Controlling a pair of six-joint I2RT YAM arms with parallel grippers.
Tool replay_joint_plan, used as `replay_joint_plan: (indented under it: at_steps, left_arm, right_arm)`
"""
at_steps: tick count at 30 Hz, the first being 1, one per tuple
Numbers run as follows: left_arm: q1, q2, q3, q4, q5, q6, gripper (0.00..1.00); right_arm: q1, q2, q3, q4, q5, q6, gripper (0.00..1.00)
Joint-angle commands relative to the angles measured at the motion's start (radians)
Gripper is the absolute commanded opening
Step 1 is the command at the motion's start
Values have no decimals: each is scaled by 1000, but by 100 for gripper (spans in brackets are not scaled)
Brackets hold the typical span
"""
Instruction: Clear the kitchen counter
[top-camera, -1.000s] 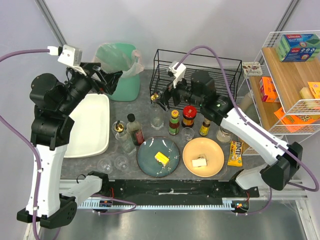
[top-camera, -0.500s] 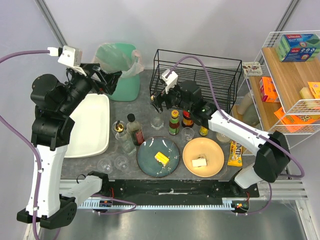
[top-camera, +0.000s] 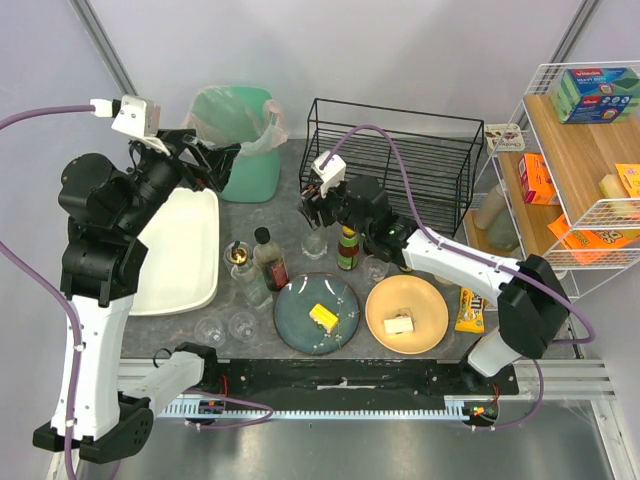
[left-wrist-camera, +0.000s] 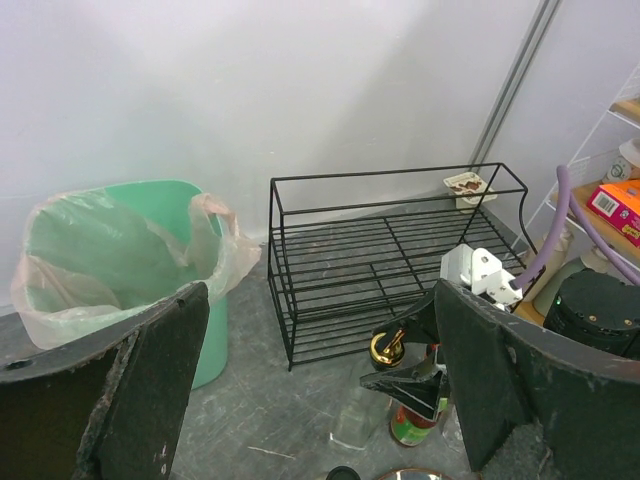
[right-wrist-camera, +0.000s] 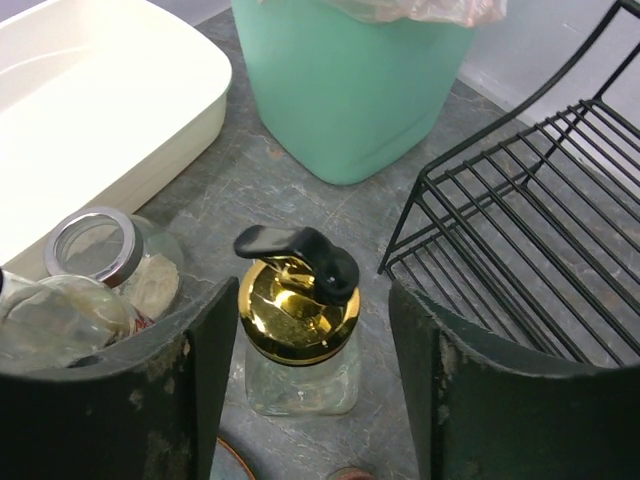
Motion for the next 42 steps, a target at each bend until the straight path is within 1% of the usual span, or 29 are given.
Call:
replay_joint_plan:
  at_steps: [1, 4, 11, 14, 19, 20, 33, 38, 42]
  left_arm:
    - [5, -13, -1, 49, -9, 33, 99]
    - [5, -12, -4, 49, 0, 30, 99]
    - [5, -13, -7, 49, -4, 35, 99]
    - [5, -13, -9, 49, -8, 36, 99]
    - [6, -18, -12, 50, -9, 36, 99]
    - [6, -20, -12, 50, -9, 36, 99]
    - [5, -16, -13, 52, -12, 24, 99]
    - [3, -18, -12, 52, -24, 19, 99]
    - [5, -15, -13, 52, -24, 10, 99]
  right_arm:
    - [8, 7, -19, 66, 69, 3, 65]
    - [12, 13, -30, 76, 71, 1, 55]
    - [26, 33, -27, 86, 68, -13, 38]
    - [31, 41, -7, 73, 68, -22, 27]
    - [38, 25, 38, 55, 78, -34, 2]
    - [38, 16, 50, 49, 82, -36, 0]
    - [38, -97, 275, -28, 58, -1, 0]
    - [38, -120, 409, -120, 141, 1, 0]
    - [35, -122, 531, -213, 267, -26, 0]
